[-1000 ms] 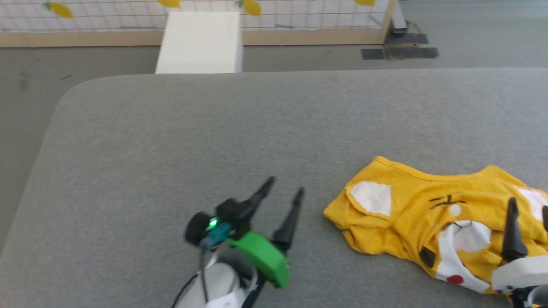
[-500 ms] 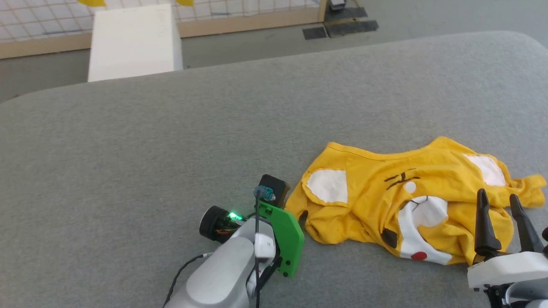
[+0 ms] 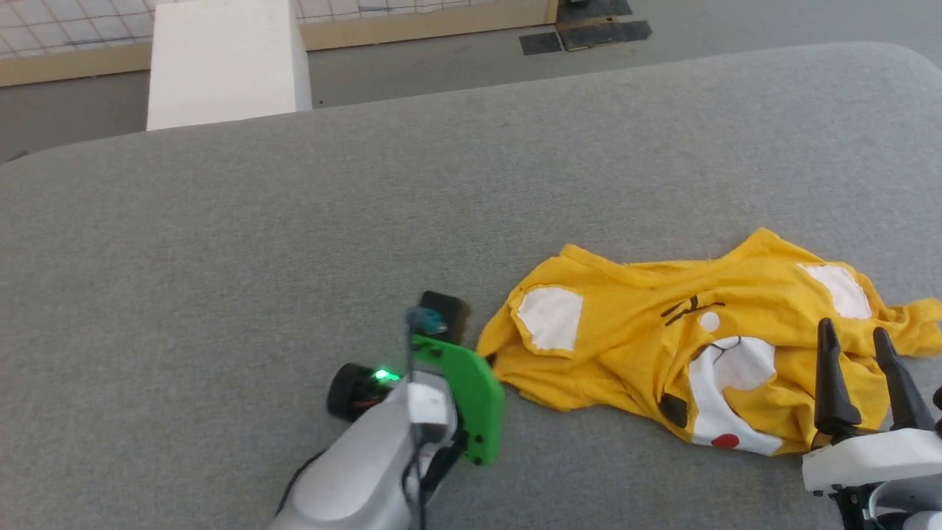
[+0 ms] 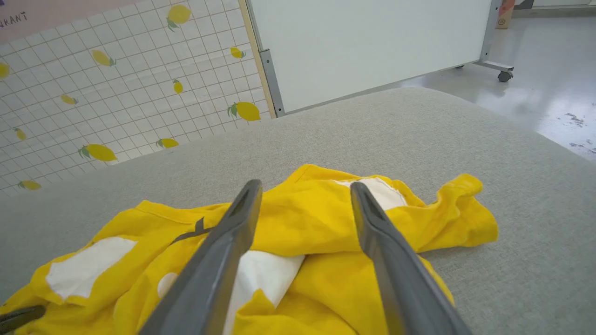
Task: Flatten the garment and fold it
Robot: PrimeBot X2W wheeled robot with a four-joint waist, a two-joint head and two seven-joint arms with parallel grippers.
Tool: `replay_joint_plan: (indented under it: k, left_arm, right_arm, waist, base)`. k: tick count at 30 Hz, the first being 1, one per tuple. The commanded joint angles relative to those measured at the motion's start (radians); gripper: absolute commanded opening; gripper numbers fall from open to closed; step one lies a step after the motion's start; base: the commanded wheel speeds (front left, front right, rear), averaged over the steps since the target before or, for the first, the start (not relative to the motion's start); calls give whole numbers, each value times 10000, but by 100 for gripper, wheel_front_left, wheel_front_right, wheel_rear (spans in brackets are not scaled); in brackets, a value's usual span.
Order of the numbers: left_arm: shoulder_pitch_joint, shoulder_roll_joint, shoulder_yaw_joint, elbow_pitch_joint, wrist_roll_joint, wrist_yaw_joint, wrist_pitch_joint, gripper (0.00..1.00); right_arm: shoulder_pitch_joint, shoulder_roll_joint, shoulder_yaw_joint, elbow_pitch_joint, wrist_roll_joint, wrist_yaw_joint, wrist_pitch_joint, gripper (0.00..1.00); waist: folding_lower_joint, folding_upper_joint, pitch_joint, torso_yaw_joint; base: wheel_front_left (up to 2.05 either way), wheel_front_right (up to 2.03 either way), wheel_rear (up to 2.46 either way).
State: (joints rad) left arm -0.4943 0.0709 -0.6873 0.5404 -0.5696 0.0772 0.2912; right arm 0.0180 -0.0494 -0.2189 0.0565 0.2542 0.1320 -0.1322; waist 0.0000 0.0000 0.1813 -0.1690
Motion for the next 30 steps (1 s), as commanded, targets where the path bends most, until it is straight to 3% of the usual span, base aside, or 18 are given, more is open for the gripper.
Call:
replay_joint_plan:
  k: [1,6,14,21,30]
  left_arm:
    - [331,345,264,-187,-182,187,-233,0]
    - [1387,1408,1235,-1378,-512,879,-798,0]
    - [3317,3036,2568,-3417,-980,2001,-823,0]
    - [3756,3390,2826,-4016,-1192,2136,-686,0]
    - [3506,3255,2707,-4112,-1234,2029,-700,0]
  right_arm:
    - [-179,-9,-32,-118,26,-13,17,100]
    - [-159,-9,-149,-294,-57,-13,61,100]
    - [-393,-9,-384,-333,-543,-13,500,100]
    - [-1610,-9,-595,869,-1177,-13,2467,100]
    - [-3415,-33,-1169,3180,-2122,-13,6697,100]
  waist:
    - [0,0,-145,288]
    - [0,0,-335,793]
    - [0,0,-469,1562]
    - [0,0,-301,1999]
    - [0,0,50,2314]
  base:
    - [0,0,0]
    - [0,0,0]
    - [0,0,0]
    - [0,0,0]
    - [0,0,0]
